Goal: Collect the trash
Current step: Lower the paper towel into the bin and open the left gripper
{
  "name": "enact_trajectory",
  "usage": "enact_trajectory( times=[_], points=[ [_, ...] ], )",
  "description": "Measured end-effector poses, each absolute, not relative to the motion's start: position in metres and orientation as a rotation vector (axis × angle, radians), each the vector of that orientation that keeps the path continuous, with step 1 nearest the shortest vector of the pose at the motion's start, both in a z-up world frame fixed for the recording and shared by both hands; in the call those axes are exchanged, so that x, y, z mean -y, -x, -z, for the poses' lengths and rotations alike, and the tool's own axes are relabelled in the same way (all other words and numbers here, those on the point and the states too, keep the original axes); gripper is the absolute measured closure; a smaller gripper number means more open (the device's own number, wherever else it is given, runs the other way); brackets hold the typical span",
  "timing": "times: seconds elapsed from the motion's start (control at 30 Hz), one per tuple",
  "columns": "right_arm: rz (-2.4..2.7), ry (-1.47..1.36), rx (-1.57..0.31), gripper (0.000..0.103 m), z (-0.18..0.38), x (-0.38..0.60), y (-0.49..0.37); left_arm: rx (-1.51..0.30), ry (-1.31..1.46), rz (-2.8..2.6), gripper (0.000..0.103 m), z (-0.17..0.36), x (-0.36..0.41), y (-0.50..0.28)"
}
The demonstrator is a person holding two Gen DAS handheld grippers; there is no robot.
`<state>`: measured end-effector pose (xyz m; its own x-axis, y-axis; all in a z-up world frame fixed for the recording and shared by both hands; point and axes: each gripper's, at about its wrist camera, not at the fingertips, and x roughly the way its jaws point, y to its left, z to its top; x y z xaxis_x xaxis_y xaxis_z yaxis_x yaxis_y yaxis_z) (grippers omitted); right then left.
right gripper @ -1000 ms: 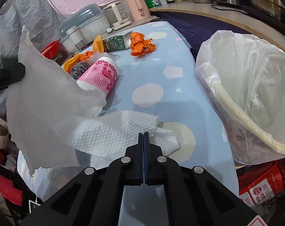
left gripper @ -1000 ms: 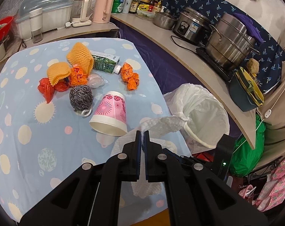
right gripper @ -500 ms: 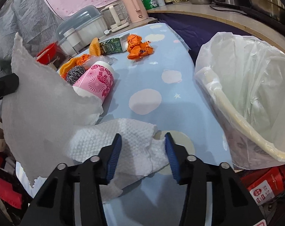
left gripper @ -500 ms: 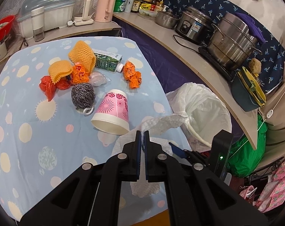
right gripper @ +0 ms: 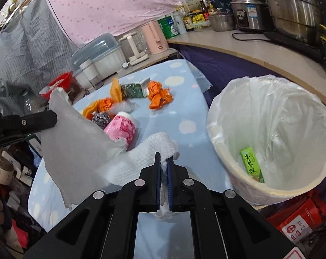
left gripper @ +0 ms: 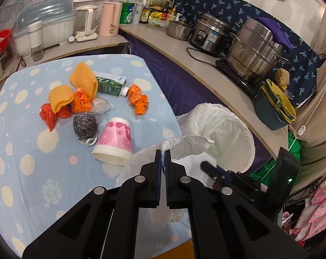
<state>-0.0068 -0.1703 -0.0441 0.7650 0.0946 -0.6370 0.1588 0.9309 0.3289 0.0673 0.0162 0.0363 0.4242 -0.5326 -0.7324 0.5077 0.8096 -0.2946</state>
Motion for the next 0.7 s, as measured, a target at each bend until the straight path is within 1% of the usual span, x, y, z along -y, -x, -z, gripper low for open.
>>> enact_trajectory(
  times=[0.3,0.43,0.57,0.6,0.7],
  points=[
    [0.221,-0.386,-0.575,0.098,0.001,0.234,0.035,-0.853,-0.006,0.752,0.101,-0.068,0.033,-0.065],
    [0.296,-0.386,-0.548,0.098,-0.010,0.265,0.040,-0.805,-0.031,0.833,0.101,-0.084,0.073,-0.062],
    [0.352,-0.385,-0.549,0.097,-0.011,0.287,0.037,-0.802,-0.041,0.907,0.100,-0.085,0.114,-0.065],
    [0.363,-0.386,-0.553,0.097,-0.009,0.291,0.035,-0.810,-0.046,0.914,0.100,-0.082,0.123,-0.066],
    [0.401,-0.395,-0.565,0.090,-0.002,0.300,0.033,-0.802,-0.065,0.925,0.100,-0.072,0.148,-0.069]
  ],
)
